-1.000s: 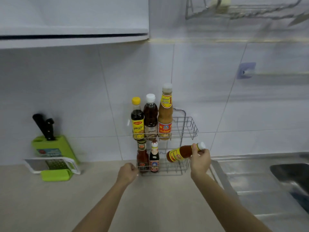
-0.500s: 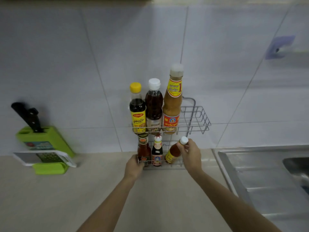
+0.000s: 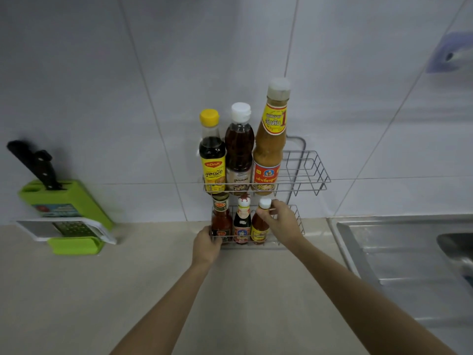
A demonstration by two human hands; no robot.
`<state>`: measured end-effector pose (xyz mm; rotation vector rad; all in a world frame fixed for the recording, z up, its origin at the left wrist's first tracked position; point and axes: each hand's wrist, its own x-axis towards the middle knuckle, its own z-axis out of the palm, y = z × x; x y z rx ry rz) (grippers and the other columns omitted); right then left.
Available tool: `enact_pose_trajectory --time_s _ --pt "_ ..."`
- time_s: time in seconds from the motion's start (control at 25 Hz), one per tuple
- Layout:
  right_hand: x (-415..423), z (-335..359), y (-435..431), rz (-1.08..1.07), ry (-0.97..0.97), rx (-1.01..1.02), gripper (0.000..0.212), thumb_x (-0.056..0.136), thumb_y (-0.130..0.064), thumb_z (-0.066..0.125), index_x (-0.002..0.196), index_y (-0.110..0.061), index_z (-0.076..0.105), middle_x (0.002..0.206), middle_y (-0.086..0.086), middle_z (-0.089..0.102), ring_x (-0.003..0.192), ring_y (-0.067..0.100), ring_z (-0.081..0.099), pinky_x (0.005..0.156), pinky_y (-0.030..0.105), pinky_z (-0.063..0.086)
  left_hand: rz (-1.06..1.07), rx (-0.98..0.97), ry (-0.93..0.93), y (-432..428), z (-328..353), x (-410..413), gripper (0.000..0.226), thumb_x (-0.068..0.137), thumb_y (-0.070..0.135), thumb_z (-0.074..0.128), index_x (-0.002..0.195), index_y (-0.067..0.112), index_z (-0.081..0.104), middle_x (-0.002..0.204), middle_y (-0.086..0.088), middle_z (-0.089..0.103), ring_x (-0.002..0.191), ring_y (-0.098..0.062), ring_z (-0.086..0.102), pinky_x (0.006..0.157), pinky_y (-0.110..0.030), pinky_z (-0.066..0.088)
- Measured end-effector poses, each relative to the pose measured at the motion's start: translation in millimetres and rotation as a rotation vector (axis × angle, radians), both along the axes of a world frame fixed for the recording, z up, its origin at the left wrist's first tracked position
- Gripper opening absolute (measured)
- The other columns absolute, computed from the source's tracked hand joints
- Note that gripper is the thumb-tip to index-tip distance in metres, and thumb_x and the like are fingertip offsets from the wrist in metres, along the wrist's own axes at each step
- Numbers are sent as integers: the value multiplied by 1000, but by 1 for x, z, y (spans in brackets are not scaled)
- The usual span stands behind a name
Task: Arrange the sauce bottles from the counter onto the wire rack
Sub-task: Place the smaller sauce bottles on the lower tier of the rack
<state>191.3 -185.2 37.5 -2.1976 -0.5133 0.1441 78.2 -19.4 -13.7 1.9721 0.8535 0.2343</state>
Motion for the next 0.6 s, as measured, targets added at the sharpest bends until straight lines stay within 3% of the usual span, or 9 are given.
enact_pose_trajectory --time_s 0.12,0.24,0.36,0.44,0.6 --pt "-3 -1 -3 -4 48 15 34 88 -39 61 102 -7 64 95 7 62 91 21 56 66 23 41 30 -129 2 -1 -1 2 42 81 6 63 122 2 57 120 -16 67 109 -32 62 85 -31 46" --pt "-14 -13 -9 49 102 41 46 86 -47 61 117 -13 62 113 7 66 109 24 58 87 36 49 1 -231 59 3 -5 0 51 76 8 67 125 6 54 122 -13 65 111 -30 60 90 -34 46" --pt "-28 -20 -23 -20 147 -2 71 87 -48 60 142 -7 40 144 11 47 135 26 41 109 40 35 -37 -248 114 4 -5 -9 54 75 15 71 124 5 52 124 -14 63 110 -29 60 90 -36 49" --pt "-40 -19 -36 -25 144 -43 71 89 -43 58 144 -4 36 148 13 43 138 25 38 111 37 32 -66 -213 138 -2 0 -23 61 77 17 70 131 3 46 130 -14 57 117 -31 56 90 -33 47" --pt "-73 -17 -79 -22 100 -143 59 91 -36 58 138 -5 43 142 12 49 132 25 45 108 35 34 -231 -96 79 -34 2 -68 63 83 0 62 141 1 37 143 -19 45 135 -31 43 101 -25 35"
